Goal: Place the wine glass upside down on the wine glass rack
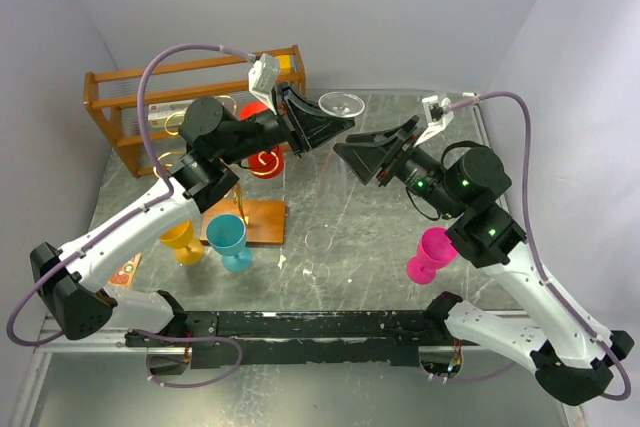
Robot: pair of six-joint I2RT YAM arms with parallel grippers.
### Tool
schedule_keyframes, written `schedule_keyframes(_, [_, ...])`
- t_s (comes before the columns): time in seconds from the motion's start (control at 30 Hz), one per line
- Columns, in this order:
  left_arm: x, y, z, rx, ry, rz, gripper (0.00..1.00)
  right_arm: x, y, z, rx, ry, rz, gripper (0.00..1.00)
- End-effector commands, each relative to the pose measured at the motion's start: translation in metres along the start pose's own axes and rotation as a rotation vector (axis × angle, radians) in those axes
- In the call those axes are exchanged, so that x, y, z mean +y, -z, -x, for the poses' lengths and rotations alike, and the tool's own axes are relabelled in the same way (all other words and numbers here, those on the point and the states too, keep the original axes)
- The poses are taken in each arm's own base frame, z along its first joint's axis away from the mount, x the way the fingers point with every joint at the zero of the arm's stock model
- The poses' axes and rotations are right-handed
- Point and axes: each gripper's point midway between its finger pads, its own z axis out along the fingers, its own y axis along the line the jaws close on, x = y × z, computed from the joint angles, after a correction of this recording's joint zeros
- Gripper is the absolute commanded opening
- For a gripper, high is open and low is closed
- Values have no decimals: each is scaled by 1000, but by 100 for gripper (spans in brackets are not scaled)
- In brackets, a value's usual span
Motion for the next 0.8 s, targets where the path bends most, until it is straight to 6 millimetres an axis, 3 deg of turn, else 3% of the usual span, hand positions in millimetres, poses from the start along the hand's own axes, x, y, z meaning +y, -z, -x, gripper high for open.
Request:
schedule_keyframes(0.0, [-21,8,14,-26,-21,-68,7,0,-10,-11,-8,-26,37,45])
schedule_keyframes(0.2, [-28,12,10,-20,1,-99,7,-2,-18,-27,18,-59,65,34])
schedule_keyframes(0.33, [-32,15,9,-15,4,-114,7,-10,-21,-25,-28,-92,29,21])
schedule_keyframes(0.47, [-32,17,10,-8,-5,-100,7,-10,-23,-19,-60,-80,33,15])
schedule_keyframes(0.57, [-30,18,10,-1,-6,-86,8,-7,-28,-23,-41,-40,68,1])
schedule_keyframes(0.77, [-15,24,6,22,10,25,29,-2,-29,-28,-26,34,119,0])
